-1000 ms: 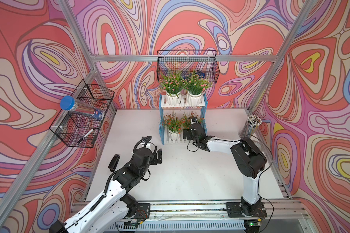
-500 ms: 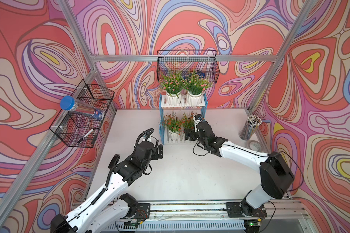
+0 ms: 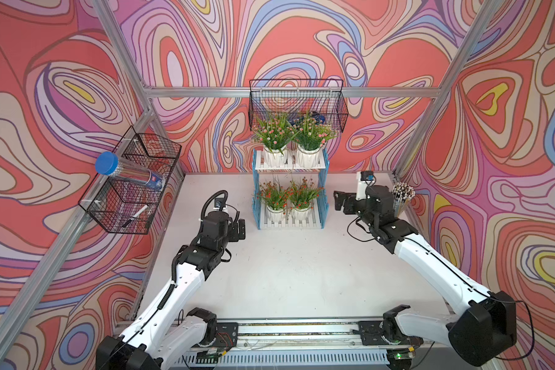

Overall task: Place the baby's breath potted plants on the rack by color
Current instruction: Reset both arms

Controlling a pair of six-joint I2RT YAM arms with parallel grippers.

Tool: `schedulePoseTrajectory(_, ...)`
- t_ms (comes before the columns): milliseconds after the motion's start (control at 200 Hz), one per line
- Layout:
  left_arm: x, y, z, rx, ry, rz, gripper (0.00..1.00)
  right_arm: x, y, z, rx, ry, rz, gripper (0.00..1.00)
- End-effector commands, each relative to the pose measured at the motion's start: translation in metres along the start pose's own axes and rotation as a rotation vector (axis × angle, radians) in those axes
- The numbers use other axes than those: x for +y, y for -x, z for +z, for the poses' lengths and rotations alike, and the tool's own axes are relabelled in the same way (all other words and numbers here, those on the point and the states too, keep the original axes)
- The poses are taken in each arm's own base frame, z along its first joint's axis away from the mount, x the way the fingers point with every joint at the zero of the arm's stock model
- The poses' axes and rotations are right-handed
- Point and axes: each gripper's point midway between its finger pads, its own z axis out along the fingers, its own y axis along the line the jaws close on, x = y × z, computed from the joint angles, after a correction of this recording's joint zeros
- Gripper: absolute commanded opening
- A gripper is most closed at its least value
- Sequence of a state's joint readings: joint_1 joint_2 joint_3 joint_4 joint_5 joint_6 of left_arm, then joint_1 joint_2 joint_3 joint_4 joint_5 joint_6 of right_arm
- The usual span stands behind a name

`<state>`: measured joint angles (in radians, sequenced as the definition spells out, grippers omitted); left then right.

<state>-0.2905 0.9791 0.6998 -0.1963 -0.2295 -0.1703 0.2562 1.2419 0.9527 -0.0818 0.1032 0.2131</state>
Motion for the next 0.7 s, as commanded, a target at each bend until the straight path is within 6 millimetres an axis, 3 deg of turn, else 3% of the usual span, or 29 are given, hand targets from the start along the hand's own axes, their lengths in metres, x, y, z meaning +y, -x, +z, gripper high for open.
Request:
schedulePoseTrajectory(0,0.019,0.009,0.015,-0.098,0.033,0.027,1.00,-0.022,-0.022,0.019,-0.016,0.019,-0.038,0.98)
schedulePoseTrajectory(85,0.038,-0.007,0.035,-0.117,0.083,0.057,1.00,-0.048,-0.035,0.024,-0.007,-0.087,-0.063,0.98)
schedulePoseTrajectory(95,0.041,-0.023,0.039,-0.092,0.089,0.067,1.00,-0.050,-0.035,0.024,-0.015,-0.096,-0.068,0.98)
schedulePoseTrajectory(125,0.046,-0.035,0.046,-0.085,0.095,0.079,1.00,-0.056,-0.040,0.022,-0.040,-0.118,-0.086,0.98)
schedulePoseTrajectory(240,0.050,-0.061,0.063,-0.087,0.067,0.075,1.00,-0.076,-0.069,0.018,-0.091,-0.180,-0.159,0.98)
schedulePoseTrajectory(351,0.042,-0.054,0.075,-0.134,0.018,0.074,1.00,-0.097,-0.094,0.024,-0.097,-0.196,-0.108,0.98)
schedulePoseTrajectory(491,0.047,-0.040,0.088,-0.202,0.050,0.063,1.00,-0.113,-0.104,0.040,-0.139,-0.200,-0.106,0.98)
schedulePoseTrajectory(696,0.043,-0.055,0.099,-0.269,0.006,0.059,1.00,-0.126,-0.124,0.051,-0.162,-0.164,-0.061,0.98)
